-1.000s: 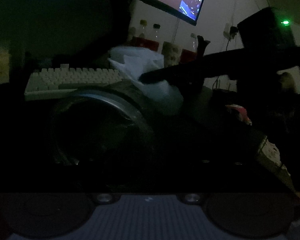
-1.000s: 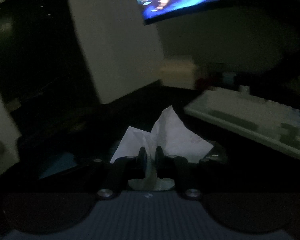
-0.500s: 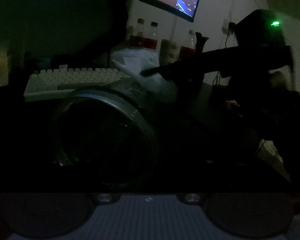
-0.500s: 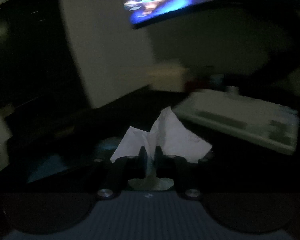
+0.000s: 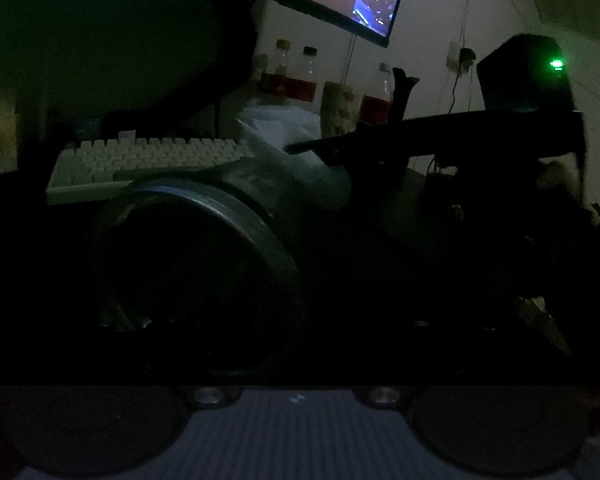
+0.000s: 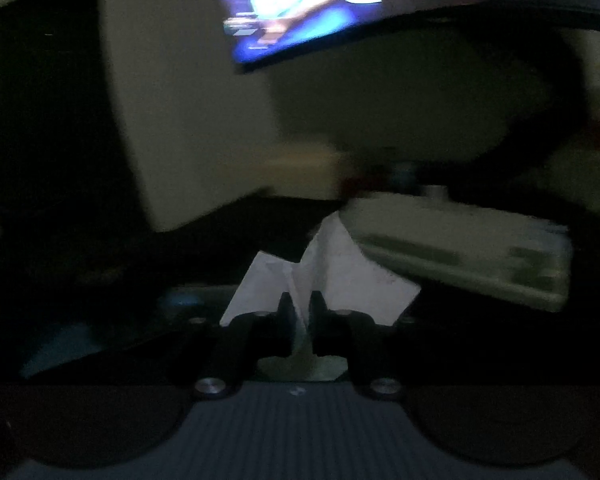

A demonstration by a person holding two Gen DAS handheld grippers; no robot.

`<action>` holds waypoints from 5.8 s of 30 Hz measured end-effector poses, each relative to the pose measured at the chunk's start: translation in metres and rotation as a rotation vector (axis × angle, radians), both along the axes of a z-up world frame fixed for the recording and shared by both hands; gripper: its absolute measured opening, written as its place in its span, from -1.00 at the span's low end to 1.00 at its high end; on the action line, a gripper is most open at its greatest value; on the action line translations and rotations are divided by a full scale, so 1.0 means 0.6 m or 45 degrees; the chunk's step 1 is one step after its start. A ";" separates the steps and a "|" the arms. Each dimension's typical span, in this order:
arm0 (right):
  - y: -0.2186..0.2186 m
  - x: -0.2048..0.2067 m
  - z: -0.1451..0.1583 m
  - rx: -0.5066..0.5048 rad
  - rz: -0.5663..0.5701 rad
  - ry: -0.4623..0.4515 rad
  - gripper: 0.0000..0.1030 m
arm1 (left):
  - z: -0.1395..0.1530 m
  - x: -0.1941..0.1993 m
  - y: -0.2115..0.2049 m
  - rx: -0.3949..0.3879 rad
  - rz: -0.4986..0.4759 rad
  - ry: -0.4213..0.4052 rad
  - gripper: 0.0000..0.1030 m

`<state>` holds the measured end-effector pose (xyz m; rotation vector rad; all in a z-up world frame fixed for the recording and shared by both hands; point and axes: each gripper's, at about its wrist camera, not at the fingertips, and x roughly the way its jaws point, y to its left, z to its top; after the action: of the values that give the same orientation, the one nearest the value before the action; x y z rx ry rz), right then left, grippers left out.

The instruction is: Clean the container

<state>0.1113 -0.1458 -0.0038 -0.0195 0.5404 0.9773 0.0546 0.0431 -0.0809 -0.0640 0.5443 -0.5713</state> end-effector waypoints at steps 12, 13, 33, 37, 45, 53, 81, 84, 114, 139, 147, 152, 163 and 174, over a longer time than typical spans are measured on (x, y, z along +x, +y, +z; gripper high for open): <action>-0.053 0.033 -0.045 -0.090 -0.179 0.168 -0.78 | 0.005 -0.034 -0.016 0.036 0.004 -0.117 0.53; -0.061 0.038 -0.046 -0.086 -0.199 0.169 -0.78 | 0.007 -0.040 -0.019 0.063 -0.001 -0.150 0.42; -0.057 -0.007 -0.046 -0.098 -0.117 0.038 -0.79 | 0.002 -0.041 -0.015 0.017 -0.032 -0.226 -0.74; -0.058 -0.014 -0.042 -0.093 -0.109 0.031 -0.79 | 0.004 -0.044 -0.008 -0.040 -0.039 -0.232 -0.77; -0.083 -0.036 -0.022 -0.017 -0.136 0.007 -0.79 | 0.015 -0.040 0.024 -0.307 -0.084 -0.178 -0.80; -0.063 -0.042 0.003 -0.003 -0.069 0.001 -0.79 | 0.019 -0.063 0.004 -0.154 -0.098 -0.208 -0.72; 0.035 0.028 0.031 -0.259 0.084 0.008 -0.75 | 0.016 -0.012 -0.016 0.200 0.009 0.015 -0.03; 0.022 0.054 0.027 -0.276 -0.047 0.024 -0.75 | 0.016 -0.016 -0.017 0.233 -0.001 0.013 -0.03; 0.052 0.029 0.015 -0.159 0.069 -0.018 -0.75 | 0.019 0.033 0.031 0.158 -0.009 0.089 -0.03; 0.053 0.059 -0.001 -0.113 -0.070 -0.014 -0.75 | 0.020 0.048 0.069 0.112 0.064 0.089 -0.02; 0.074 0.029 0.000 -0.124 0.024 -0.056 -0.75 | 0.020 0.059 0.071 0.108 0.083 0.093 -0.02; 0.047 0.085 -0.012 -0.136 -0.176 0.030 -0.75 | 0.019 0.062 0.079 0.097 0.110 0.085 -0.02; 0.102 0.033 -0.003 -0.074 0.110 0.005 -0.81 | 0.018 0.068 0.090 0.084 0.136 0.082 0.00; 0.027 0.124 -0.036 -0.133 -0.259 0.123 -0.80 | 0.019 0.054 0.090 0.061 0.103 0.006 -0.49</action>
<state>0.1859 -0.1296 -0.0256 -0.0104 0.6688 0.7540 0.0870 0.0968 -0.0696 -0.0419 0.5572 -0.4795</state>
